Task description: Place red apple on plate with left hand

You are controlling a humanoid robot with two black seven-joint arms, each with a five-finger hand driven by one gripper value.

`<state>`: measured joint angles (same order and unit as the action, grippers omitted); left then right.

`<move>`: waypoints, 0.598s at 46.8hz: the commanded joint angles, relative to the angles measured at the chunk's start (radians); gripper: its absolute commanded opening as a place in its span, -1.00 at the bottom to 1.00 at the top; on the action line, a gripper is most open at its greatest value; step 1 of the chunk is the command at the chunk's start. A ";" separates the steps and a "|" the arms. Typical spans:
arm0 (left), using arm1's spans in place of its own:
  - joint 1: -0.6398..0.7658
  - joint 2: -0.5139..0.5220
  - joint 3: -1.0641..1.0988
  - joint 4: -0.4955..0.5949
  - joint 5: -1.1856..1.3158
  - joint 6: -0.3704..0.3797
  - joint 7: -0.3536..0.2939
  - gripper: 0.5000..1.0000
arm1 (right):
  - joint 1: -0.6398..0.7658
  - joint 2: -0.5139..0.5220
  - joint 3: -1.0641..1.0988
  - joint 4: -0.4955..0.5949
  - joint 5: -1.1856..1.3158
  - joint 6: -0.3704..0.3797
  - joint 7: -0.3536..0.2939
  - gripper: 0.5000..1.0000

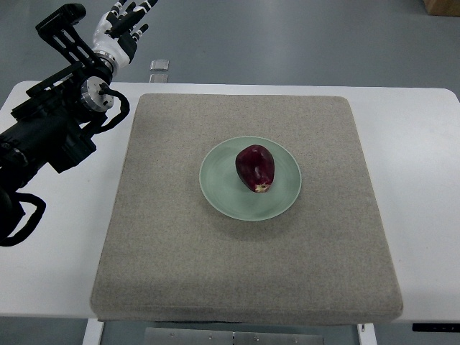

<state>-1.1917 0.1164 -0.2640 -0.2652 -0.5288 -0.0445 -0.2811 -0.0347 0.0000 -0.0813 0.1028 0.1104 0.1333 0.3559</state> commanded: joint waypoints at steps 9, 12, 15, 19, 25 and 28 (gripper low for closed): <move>0.014 0.000 0.008 -0.005 -0.004 -0.009 -0.004 0.98 | -0.001 0.000 0.000 0.000 0.000 0.000 0.000 0.86; 0.015 0.000 0.008 -0.003 -0.004 -0.009 -0.004 0.98 | -0.001 0.000 0.000 0.000 0.000 0.000 0.000 0.86; 0.021 0.000 0.008 -0.003 -0.002 -0.009 -0.004 0.98 | -0.001 0.000 0.000 0.000 0.000 0.000 0.000 0.86; 0.029 -0.001 0.008 -0.005 -0.004 -0.009 -0.004 0.98 | -0.001 0.000 0.000 0.000 0.000 0.000 0.000 0.86; 0.035 -0.009 0.008 -0.006 -0.002 -0.012 -0.004 0.98 | -0.001 0.000 0.000 0.000 0.000 0.000 0.000 0.86; 0.035 -0.011 0.009 -0.008 0.003 -0.012 -0.004 0.98 | -0.001 0.000 0.000 0.000 0.000 0.000 0.000 0.86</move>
<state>-1.1569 0.1074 -0.2561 -0.2717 -0.5316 -0.0555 -0.2855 -0.0354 0.0000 -0.0813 0.1028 0.1105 0.1333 0.3559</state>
